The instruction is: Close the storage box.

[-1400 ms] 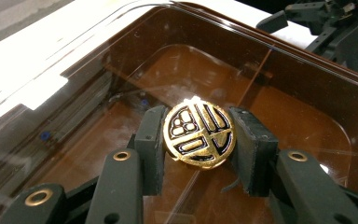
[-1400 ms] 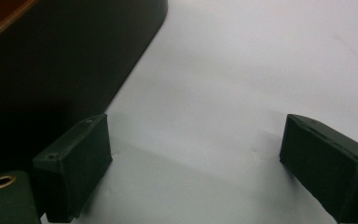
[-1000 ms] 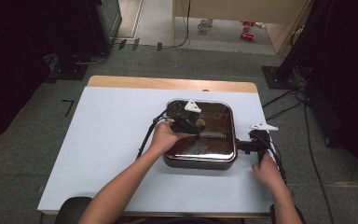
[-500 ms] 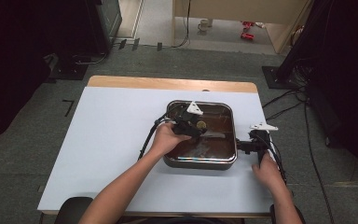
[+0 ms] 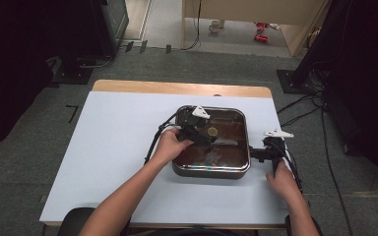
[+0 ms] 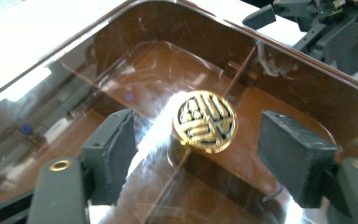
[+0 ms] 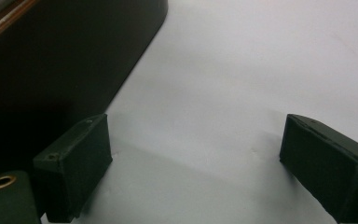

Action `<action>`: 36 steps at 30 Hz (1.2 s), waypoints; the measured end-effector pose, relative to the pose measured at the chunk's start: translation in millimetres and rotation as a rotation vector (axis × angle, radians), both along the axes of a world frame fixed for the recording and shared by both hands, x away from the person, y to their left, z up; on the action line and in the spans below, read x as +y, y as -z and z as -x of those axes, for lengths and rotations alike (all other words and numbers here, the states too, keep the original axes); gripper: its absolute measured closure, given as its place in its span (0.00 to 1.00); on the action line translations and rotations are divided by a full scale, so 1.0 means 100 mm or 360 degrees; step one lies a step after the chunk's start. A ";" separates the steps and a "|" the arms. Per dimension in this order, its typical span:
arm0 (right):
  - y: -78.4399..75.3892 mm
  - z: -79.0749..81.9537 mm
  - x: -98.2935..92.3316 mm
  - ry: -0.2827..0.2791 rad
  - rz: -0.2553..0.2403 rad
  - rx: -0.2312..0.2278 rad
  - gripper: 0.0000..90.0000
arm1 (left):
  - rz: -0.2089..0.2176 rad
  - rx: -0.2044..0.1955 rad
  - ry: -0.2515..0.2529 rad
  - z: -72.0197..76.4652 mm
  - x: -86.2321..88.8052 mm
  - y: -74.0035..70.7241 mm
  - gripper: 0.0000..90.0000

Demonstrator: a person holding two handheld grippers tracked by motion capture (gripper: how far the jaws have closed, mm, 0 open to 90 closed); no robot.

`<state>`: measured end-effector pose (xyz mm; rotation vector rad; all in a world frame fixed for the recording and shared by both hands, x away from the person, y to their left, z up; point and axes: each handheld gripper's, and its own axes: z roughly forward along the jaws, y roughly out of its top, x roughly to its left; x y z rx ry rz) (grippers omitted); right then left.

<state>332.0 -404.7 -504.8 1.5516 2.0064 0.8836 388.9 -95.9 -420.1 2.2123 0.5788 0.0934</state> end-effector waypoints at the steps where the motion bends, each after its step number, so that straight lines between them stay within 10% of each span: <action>1: 0.00 0.00 0.00 0.0001 -0.0001 0.0001 0.09 | 0.0016 -0.0008 -0.0017 0.01 0.02 -0.01 0.31; 18: 0.00 0.00 0.00 0.0000 -0.0001 0.0004 0.09 | 0.0173 -0.0070 -0.0152 0.17 0.46 -0.15 0.27; 36: 0.00 0.00 0.00 0.0000 -0.0002 0.0002 0.09 | 0.0186 -0.0070 -0.0301 0.36 0.93 -0.14 0.25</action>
